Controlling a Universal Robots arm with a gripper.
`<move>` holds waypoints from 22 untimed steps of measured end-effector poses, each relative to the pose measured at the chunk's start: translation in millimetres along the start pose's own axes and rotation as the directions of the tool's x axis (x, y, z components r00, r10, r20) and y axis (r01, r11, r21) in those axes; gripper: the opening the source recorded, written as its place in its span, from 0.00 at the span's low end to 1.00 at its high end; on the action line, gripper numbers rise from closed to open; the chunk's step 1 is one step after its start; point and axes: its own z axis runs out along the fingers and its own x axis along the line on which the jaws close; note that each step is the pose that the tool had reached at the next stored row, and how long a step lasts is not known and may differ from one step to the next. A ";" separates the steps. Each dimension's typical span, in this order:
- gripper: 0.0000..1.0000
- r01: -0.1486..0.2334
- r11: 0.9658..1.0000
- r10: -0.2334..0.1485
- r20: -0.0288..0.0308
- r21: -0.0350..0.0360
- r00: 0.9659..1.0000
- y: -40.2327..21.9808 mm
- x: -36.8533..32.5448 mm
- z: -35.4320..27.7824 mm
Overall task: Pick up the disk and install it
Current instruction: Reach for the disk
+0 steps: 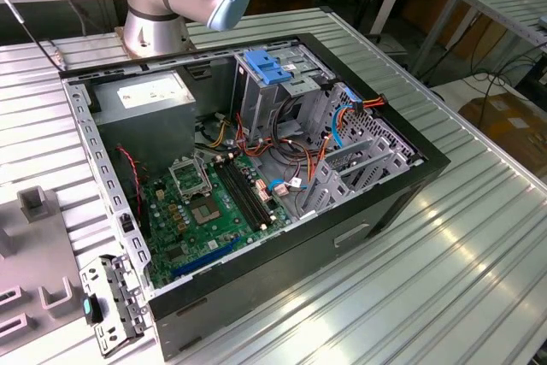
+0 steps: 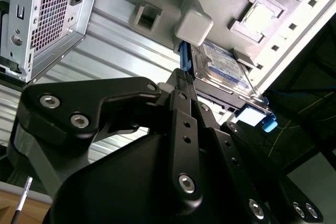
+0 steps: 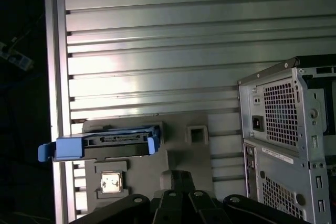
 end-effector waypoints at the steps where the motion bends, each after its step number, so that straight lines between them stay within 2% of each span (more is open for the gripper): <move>1: 0.11 0.000 1.000 0.000 0.000 0.000 1.000 -0.1 0.8 0.0; 17: 0.11 0.000 1.000 0.000 0.000 0.000 1.000 -1.3 16.6 -0.1; 22: 0.11 0.000 1.000 0.000 0.000 0.000 1.000 -2.0 25.6 -0.2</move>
